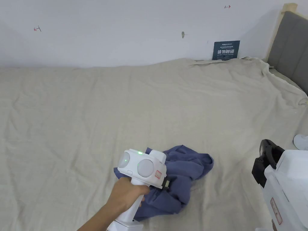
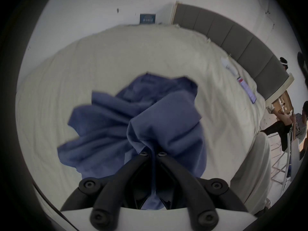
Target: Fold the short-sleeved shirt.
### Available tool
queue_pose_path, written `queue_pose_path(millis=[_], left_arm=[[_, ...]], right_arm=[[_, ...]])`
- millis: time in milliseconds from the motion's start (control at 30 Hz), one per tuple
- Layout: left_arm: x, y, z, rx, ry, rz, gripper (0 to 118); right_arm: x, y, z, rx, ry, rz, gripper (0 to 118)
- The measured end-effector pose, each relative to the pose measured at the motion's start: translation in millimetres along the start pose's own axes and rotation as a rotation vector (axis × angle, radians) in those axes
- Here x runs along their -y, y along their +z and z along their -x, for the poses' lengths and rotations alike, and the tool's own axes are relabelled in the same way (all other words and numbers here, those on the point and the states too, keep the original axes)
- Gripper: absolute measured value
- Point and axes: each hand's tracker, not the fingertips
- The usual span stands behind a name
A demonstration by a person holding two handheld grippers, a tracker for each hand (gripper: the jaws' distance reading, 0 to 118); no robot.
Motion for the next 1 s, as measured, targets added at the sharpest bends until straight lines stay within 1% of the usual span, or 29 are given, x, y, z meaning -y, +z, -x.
queue_pose_path(millis=[100, 167, 200, 233, 267, 300, 333, 367, 400, 433, 467, 567, 633, 767, 833, 900, 933, 1000], left_arm=[[4, -17, 2, -0.014, 0.032, 0.041, 0], [3, -16, 2, -0.024, 0.048, 0.028, 0], [2, -13, 2, -0.021, 0.058, 0.025, 4], [0, -9, 1, -0.023, 0.061, 0.026, 13], [-1, -6, 1, -0.023, 0.062, 0.021, 25], [-2, -1, 1, -0.041, 0.056, 0.007, 40], [-2, 7, 1, -0.067, 0.057, -0.007, 63], [-4, 13, 1, -0.095, 0.058, -0.02, 89], [-5, 21, 2, -0.116, 0.05, -0.042, 105], [-6, 30, 3, -0.12, 0.054, -0.073, 114], [-6, 40, 6, -0.121, 0.058, -0.107, 115], [-9, 78, 15, -0.073, 0.102, -0.217, 115], [-8, 106, 20, -0.067, 0.116, -0.302, 115], [2, 151, 31, -0.129, 0.143, -0.464, 115], [14, 173, 36, -0.172, 0.152, -0.602, 114], [29, 186, 41, -0.224, 0.174, -0.723, 111], [36, 191, 43, -0.251, 0.172, -0.771, 107], [49, 196, 47, -0.319, 0.157, -0.838, 95]], right_arm=[[1, 0, -1, 0.002, 0.0, 0.006, 0], [1, 1, -1, 0.003, 0.003, 0.01, 0], [1, 1, 0, 0.003, 0.004, 0.011, 0], [0, 2, 0, 0.003, 0.003, 0.01, 0], [2, 2, -3, 0.002, 0.001, 0.009, 0], [1, 2, -4, 0.001, 0.001, 0.008, 0], [0, 3, -4, 0.0, 0.0, 0.005, 0], [-2, 4, -4, -0.003, 0.0, 0.002, 0], [-4, 5, -2, -0.005, 0.001, -0.001, 0], [-7, 7, -1, -0.006, 0.002, -0.006, 0], [-9, 7, 0, -0.008, 0.003, -0.01, 0], [-15, 10, 3, -0.015, 0.006, -0.026, 0], [-19, 10, 6, -0.019, 0.01, -0.035, 0], [-24, 10, 11, -0.029, 0.017, -0.047, 0], [-25, 11, 12, -0.032, 0.019, -0.055, 0], [-28, 11, 14, -0.035, 0.019, -0.062, 0], [-29, 11, 16, -0.038, 0.02, -0.064, 0], [-31, 12, 18, -0.041, 0.019, -0.069, 0]])
